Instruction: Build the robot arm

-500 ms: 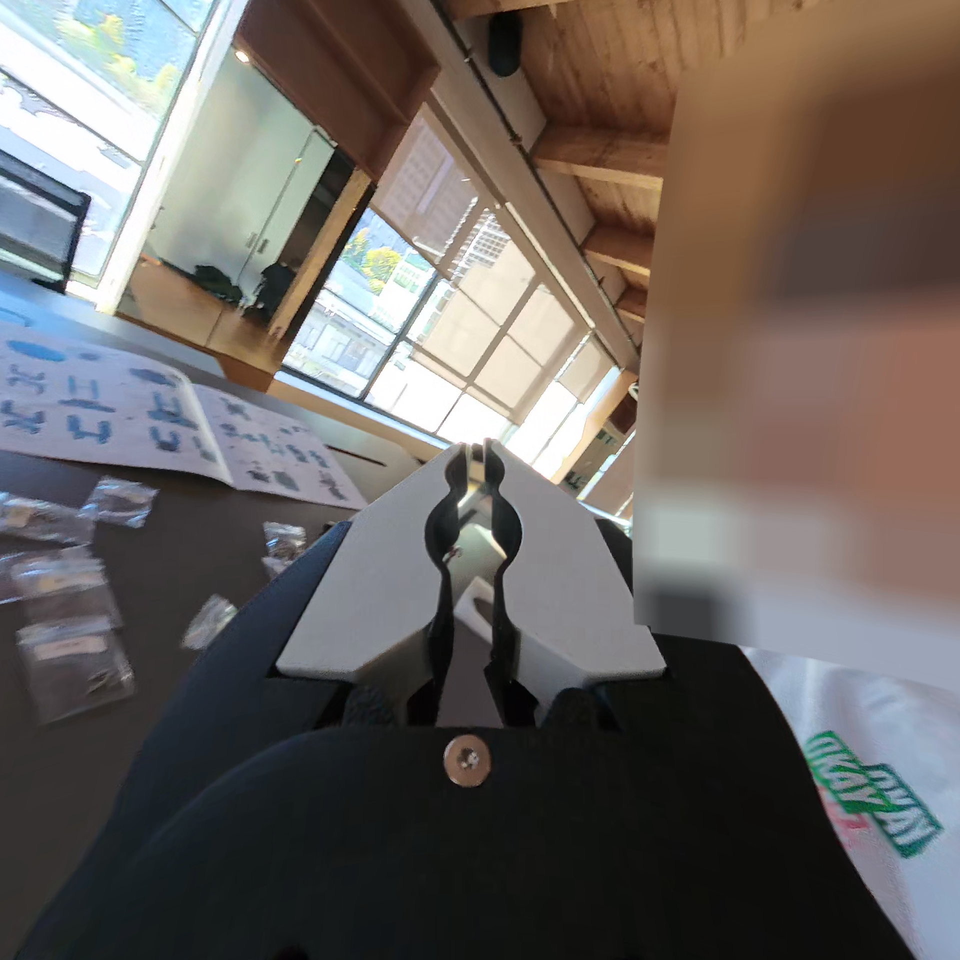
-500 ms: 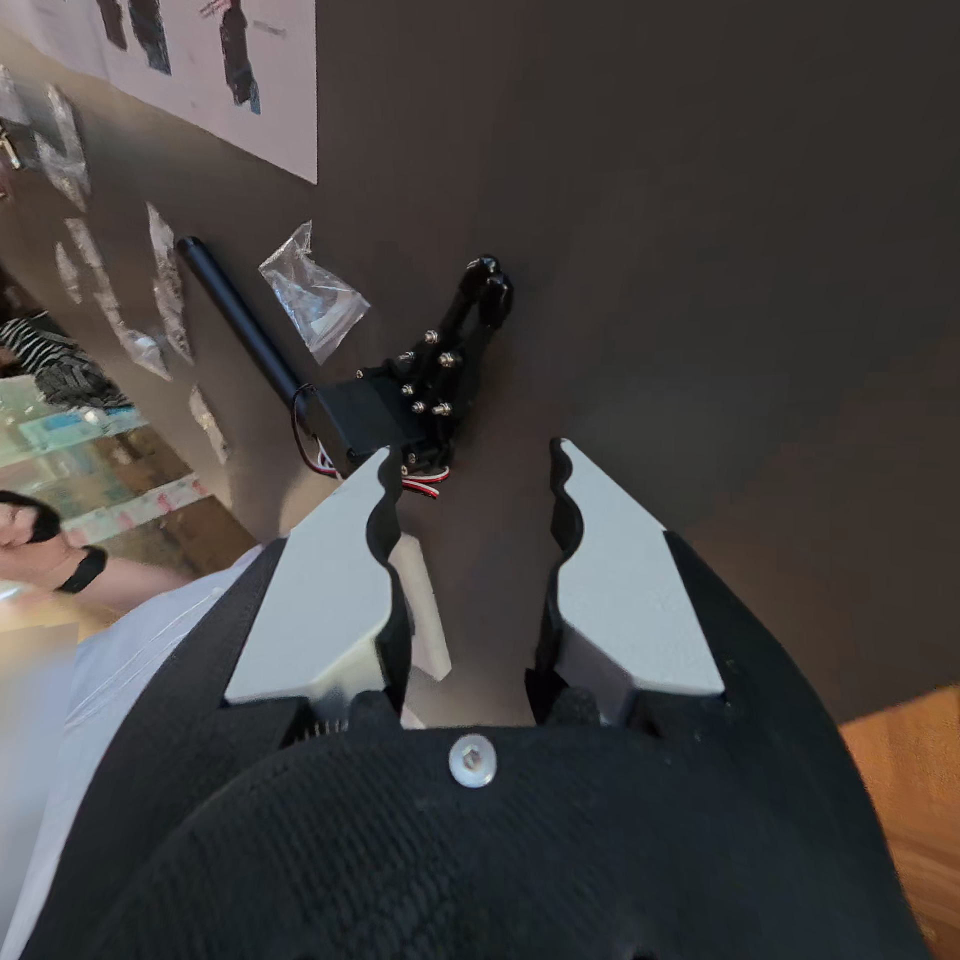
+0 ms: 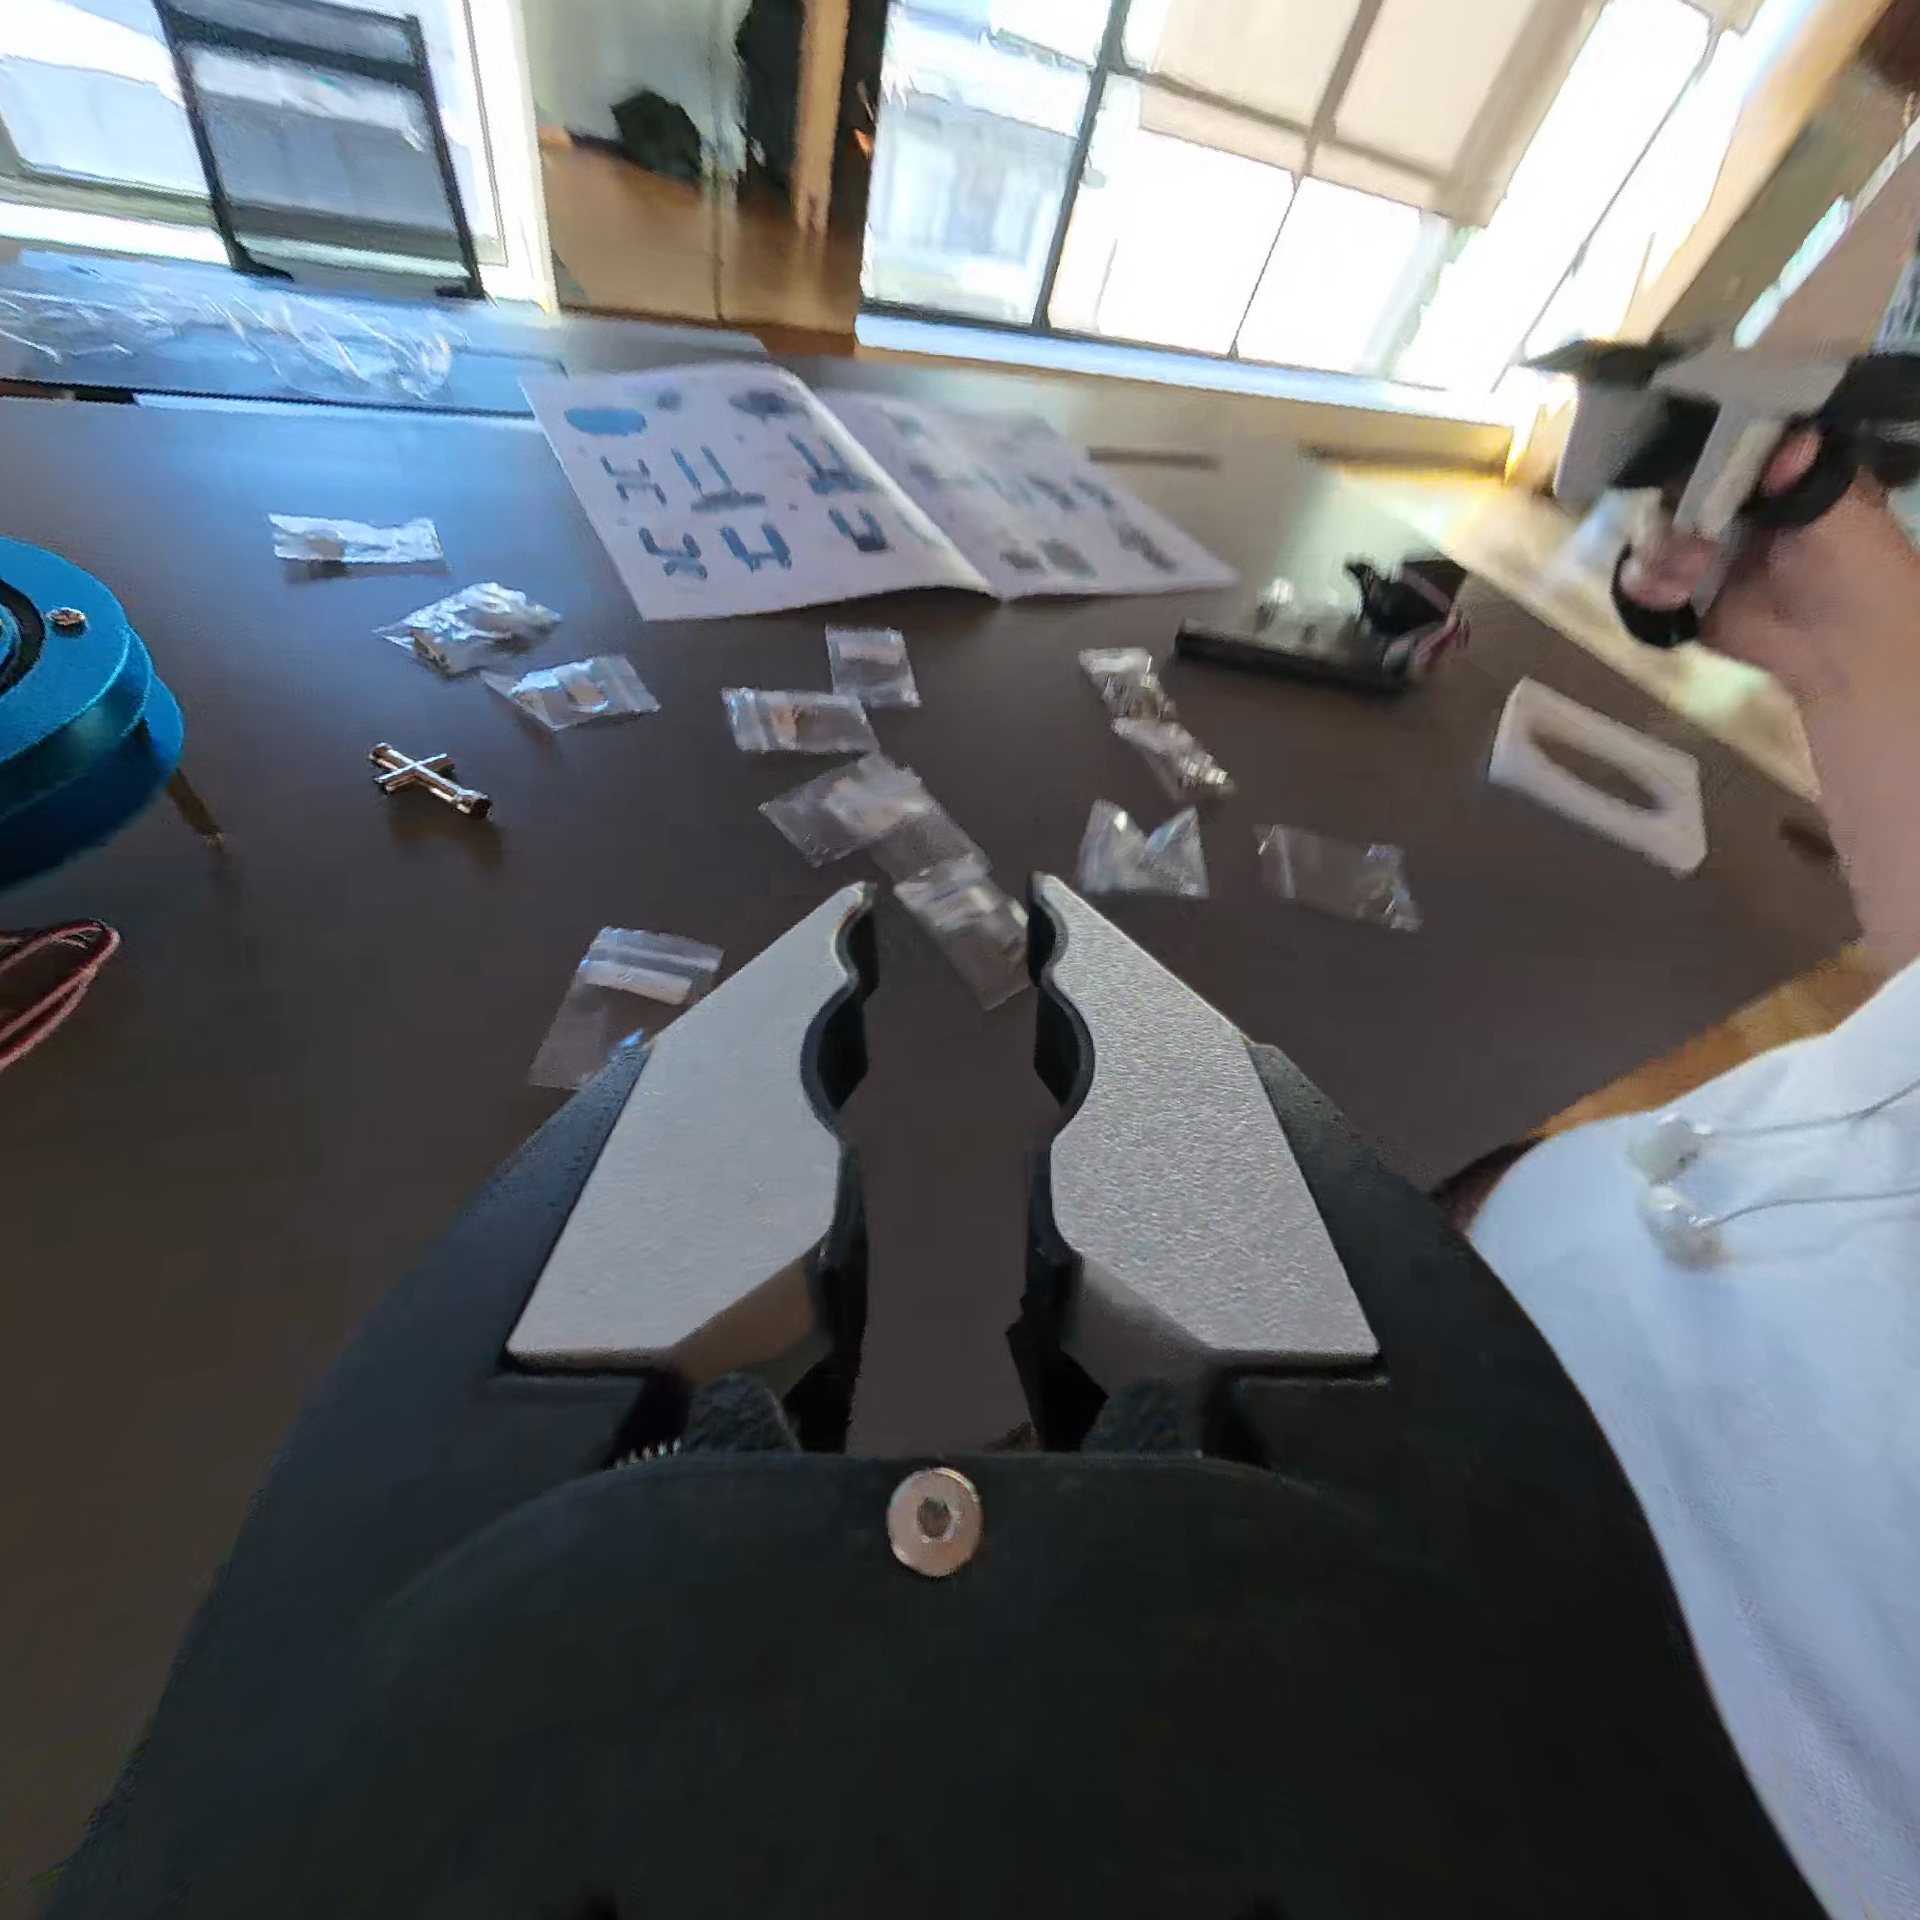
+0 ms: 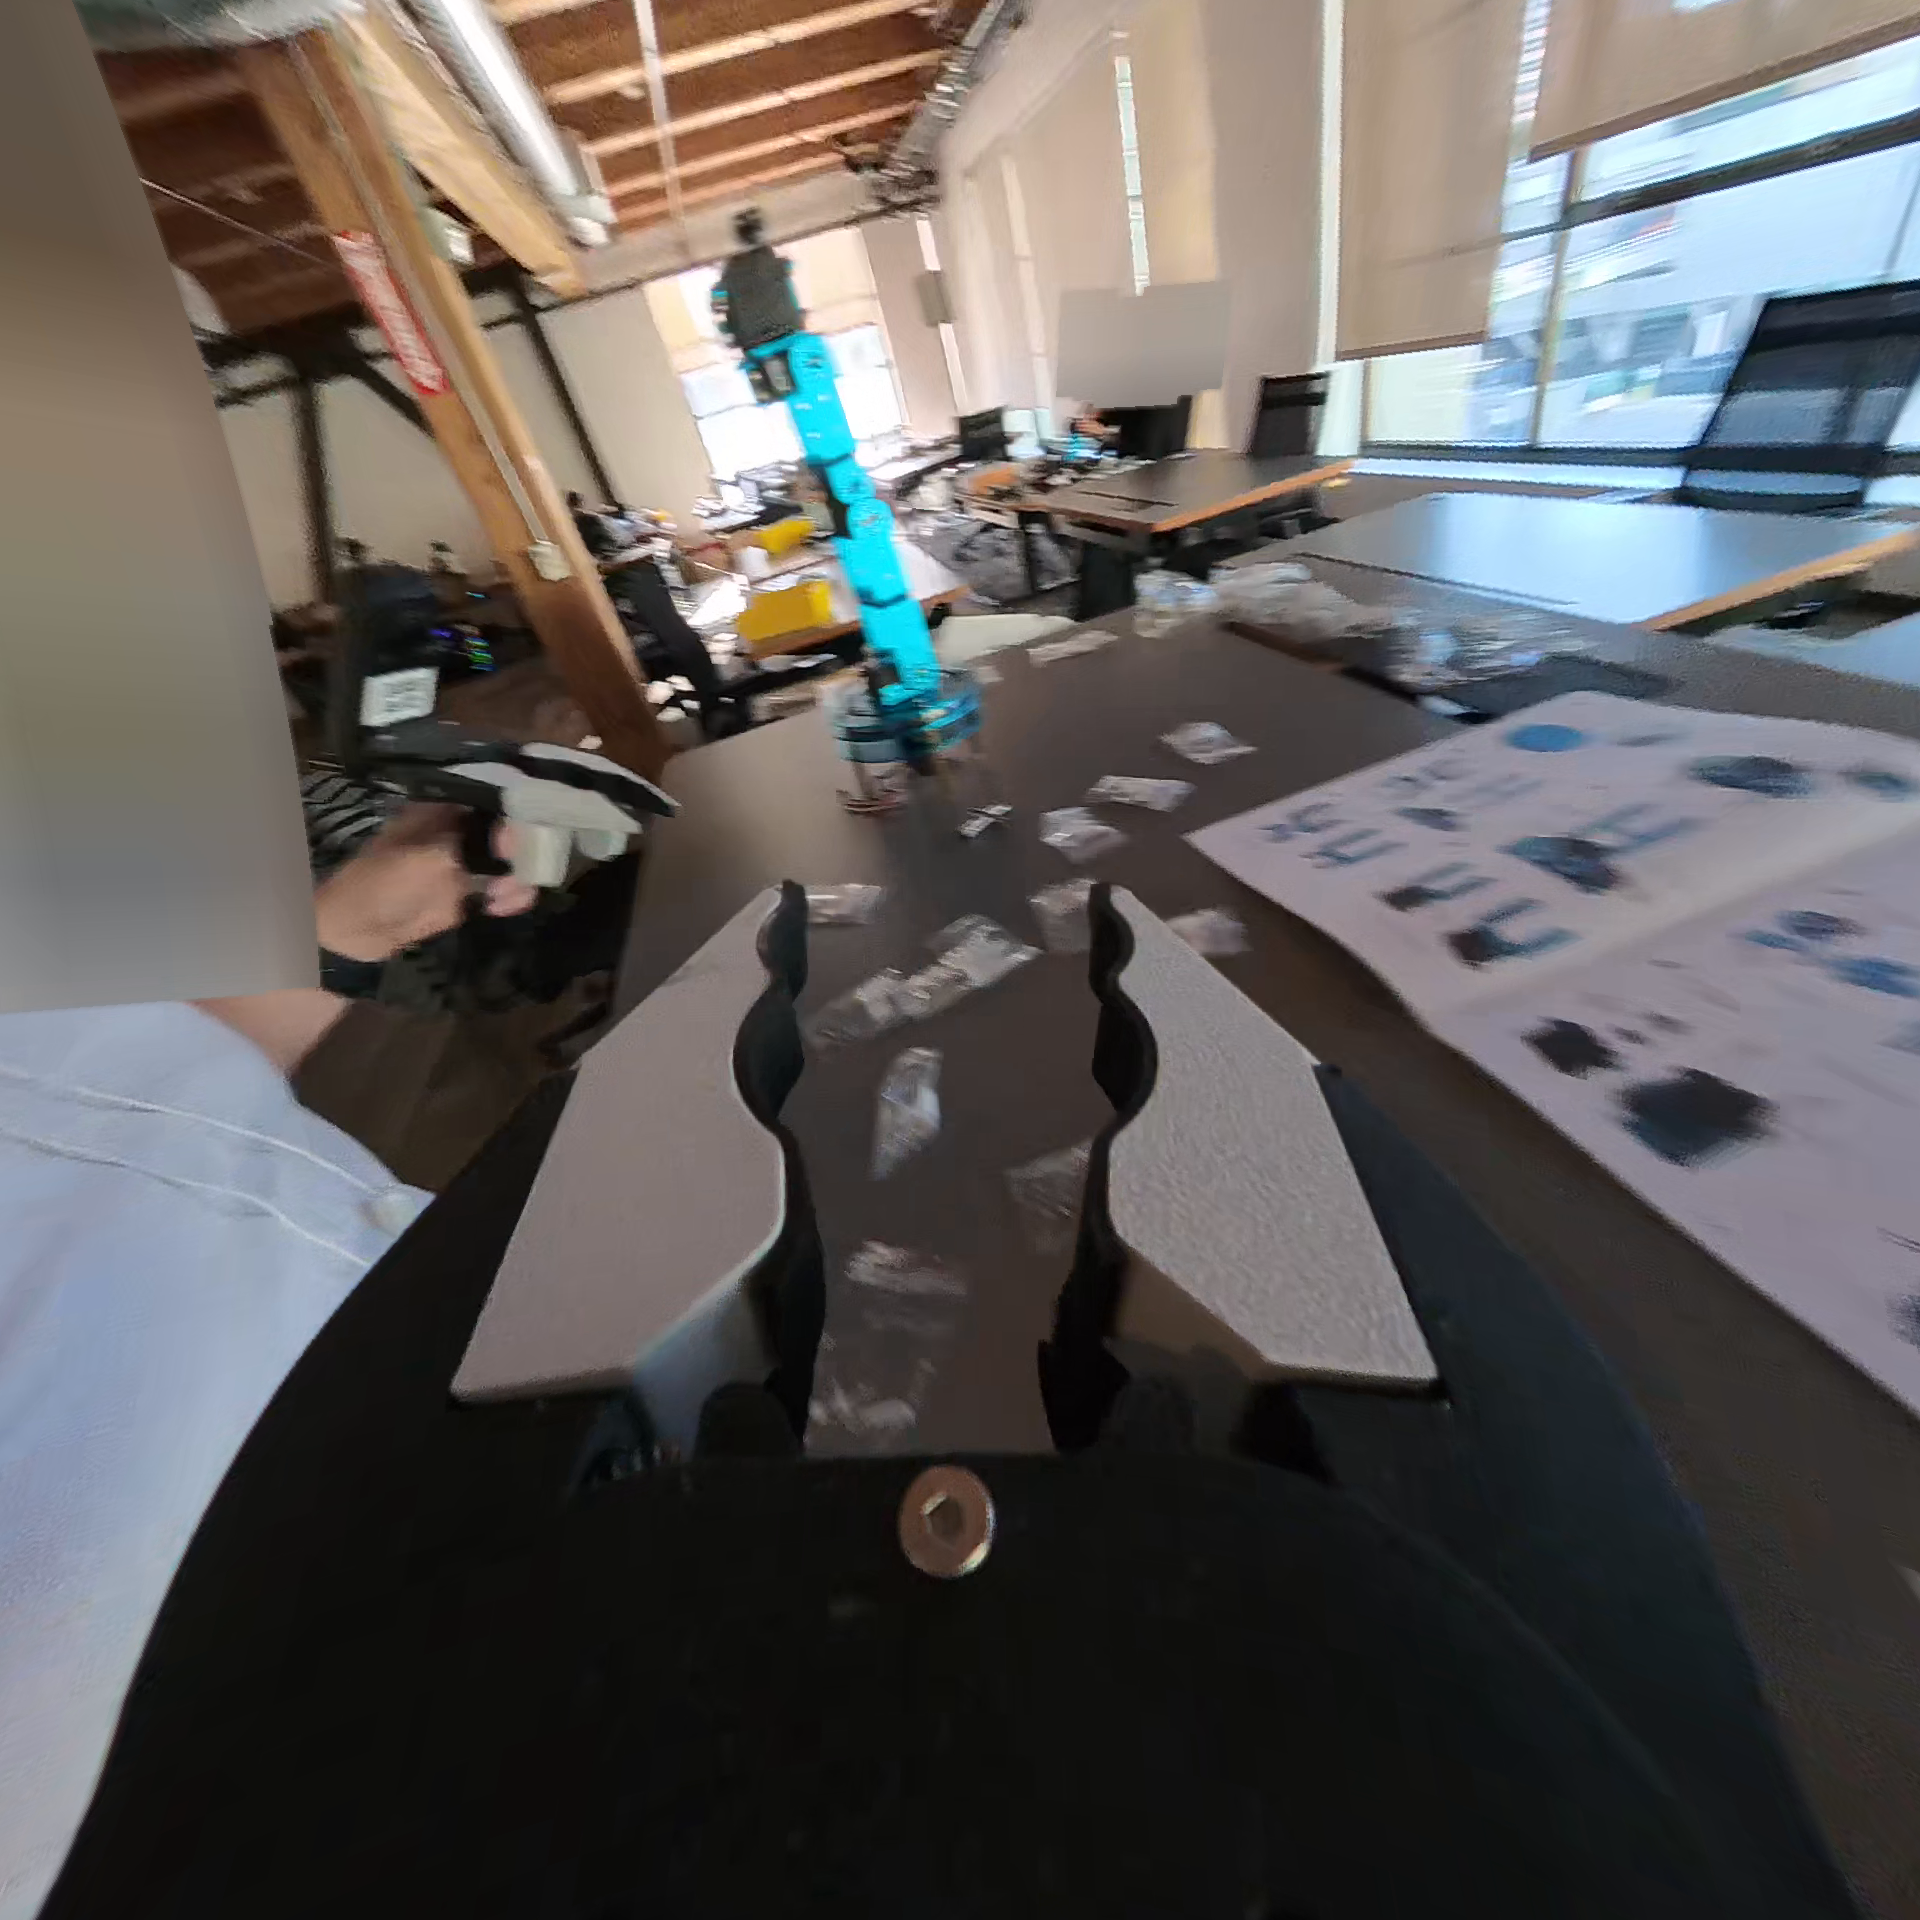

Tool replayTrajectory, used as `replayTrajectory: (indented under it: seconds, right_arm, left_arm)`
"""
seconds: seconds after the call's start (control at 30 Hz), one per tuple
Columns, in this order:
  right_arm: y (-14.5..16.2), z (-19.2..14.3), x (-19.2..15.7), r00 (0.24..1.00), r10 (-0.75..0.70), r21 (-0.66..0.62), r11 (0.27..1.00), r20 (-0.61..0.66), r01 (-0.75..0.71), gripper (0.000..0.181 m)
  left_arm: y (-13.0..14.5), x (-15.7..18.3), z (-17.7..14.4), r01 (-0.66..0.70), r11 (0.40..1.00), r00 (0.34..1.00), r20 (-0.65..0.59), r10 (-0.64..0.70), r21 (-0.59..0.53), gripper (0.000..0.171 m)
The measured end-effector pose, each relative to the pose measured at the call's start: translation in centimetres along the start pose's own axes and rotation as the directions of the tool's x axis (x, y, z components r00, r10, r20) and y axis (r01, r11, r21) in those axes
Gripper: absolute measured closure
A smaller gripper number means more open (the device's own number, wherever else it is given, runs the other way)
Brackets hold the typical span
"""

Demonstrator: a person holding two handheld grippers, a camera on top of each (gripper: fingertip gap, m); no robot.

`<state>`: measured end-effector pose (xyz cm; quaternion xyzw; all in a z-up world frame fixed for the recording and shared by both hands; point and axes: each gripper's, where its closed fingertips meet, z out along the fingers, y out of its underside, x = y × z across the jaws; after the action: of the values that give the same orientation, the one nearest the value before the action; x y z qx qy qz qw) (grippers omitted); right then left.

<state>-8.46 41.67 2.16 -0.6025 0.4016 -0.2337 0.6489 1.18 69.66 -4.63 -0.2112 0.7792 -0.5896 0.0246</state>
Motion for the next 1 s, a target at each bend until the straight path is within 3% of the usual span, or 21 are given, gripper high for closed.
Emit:
replayTrajectory:
  seconds: [0.17, 0.33, 0.5, 0.73, 1.0]
  right_arm:
    - [4.5, 9.0, -3.8, 0.999, -0.013, -0.109, 0.994, 0.044, 0.018, 0.130]
    - [8.3, 13.0, -4.5, 0.995, -0.096, -0.260, 0.961, -0.011, 0.090, 0.135]
    - [9.4, 13.9, -4.3, 0.991, -0.118, -0.331, 0.939, -0.066, 0.090, 0.135]
    - [10.7, 13.0, -3.7, 0.978, -0.140, -0.364, 0.928, -0.154, 0.076, 0.136]
    - [9.6, 11.0, -2.1, 0.959, -0.135, -0.292, 0.955, -0.251, 0.058, 0.138]
  left_arm:
    - [2.2, -3.7, 0.7, -0.152, 0.981, 0.988, -0.018, 0.151, -0.119, 0.132]
    - [5.0, -6.7, 2.7, -0.226, 0.939, 0.974, -0.027, 0.227, -0.258, 0.113]
    - [7.0, -8.1, 5.3, -0.215, 0.919, 0.976, -0.061, 0.207, -0.330, 0.114]
    - [7.2, -8.9, 6.2, -0.200, 0.916, 0.979, -0.099, 0.176, -0.348, 0.121]
    - [8.0, -9.0, 6.5, -0.291, 0.865, 0.956, -0.150, 0.251, -0.409, 0.131]
